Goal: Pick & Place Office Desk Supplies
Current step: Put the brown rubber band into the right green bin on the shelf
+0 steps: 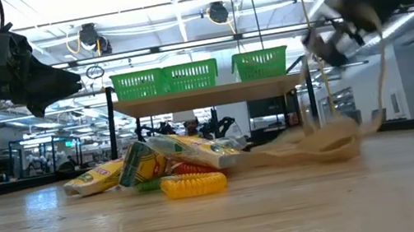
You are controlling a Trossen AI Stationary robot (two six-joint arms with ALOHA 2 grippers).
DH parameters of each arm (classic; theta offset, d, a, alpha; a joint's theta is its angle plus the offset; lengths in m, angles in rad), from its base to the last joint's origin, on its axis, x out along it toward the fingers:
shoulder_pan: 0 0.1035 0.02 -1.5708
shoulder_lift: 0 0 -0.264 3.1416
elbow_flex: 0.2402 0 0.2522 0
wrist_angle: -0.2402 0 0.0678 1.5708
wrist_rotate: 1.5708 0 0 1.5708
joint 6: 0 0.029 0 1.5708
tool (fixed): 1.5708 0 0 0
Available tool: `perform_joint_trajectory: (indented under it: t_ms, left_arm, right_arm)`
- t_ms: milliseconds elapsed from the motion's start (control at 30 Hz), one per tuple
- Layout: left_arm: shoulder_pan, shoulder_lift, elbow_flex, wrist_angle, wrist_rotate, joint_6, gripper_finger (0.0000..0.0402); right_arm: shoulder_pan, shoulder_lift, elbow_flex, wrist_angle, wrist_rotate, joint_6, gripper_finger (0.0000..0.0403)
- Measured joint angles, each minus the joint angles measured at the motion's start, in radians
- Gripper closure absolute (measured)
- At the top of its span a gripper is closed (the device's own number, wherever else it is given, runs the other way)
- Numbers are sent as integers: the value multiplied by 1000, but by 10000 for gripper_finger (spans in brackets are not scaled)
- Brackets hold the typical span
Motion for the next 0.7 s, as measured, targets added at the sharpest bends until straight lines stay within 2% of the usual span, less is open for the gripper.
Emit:
perform_joint_trajectory:
  t_ms: [233,433,600,700]
  left_arm:
    - [0,0,0,0,0,0,243]
    - [0,0,0,-1,0,0,243]
    - [0,0,0,0,0,0,243]
    - [0,0,0,0,0,0,243]
  right_arm:
    - [-38,-134,0,137,6,-253,400]
    - [-137,-219,0,158,154,-380,401]
    - [-245,-263,0,191,304,-417,396]
    - [-314,-280,0,258,349,-419,398]
